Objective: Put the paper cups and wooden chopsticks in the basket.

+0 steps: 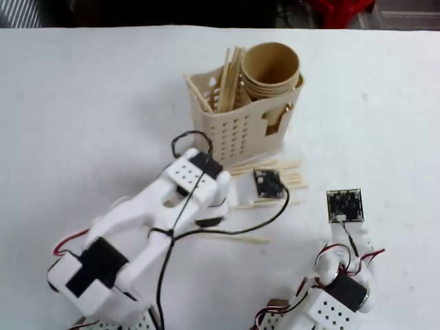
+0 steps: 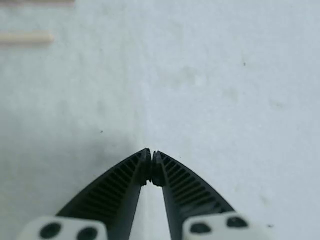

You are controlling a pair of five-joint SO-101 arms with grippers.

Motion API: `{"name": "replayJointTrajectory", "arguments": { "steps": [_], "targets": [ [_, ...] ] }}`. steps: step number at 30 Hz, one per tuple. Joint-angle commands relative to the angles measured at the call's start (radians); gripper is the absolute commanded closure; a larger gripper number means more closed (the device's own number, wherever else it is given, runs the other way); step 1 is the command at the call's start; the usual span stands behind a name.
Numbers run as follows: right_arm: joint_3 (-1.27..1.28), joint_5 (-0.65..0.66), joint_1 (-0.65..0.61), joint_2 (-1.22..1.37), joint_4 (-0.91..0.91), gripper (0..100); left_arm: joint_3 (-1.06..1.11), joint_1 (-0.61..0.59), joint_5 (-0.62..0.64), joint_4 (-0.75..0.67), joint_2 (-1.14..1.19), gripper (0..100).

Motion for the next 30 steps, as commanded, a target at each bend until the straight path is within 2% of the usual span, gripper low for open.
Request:
{"name": "replayJointTrajectory", "arguments": {
  "steps": [1,9,12,14,17,22,30],
  "targets": [
    [0.009,0.011,0.001,-0.001,-0.013,98.1,0.087,-0.008,-0.077,-0.023,-0.048,89],
    [0.009,0.011,0.001,-0.001,-0.015,98.1,0.164,-0.010,-0.086,-0.173,-0.041,90],
    [0.009,0.011,0.001,-0.001,-0.015,98.1,0.153,-0.013,-0.081,-0.209,0.030,90],
    [0.009,0.011,0.001,-0.001,-0.015,98.1,0.117,-0.015,-0.041,-0.196,0.076,91],
    [0.009,0.011,0.001,-0.001,-0.015,98.1,0.049,-0.016,-0.002,-0.164,0.119,98],
    [0.009,0.012,0.001,-0.001,-0.015,98.1,0.038,-0.016,0.002,-0.163,0.124,98],
    [0.009,0.012,0.001,-0.001,-0.015,98.1,0.038,-0.018,0.005,-0.072,-0.101,98]
  ]
}}
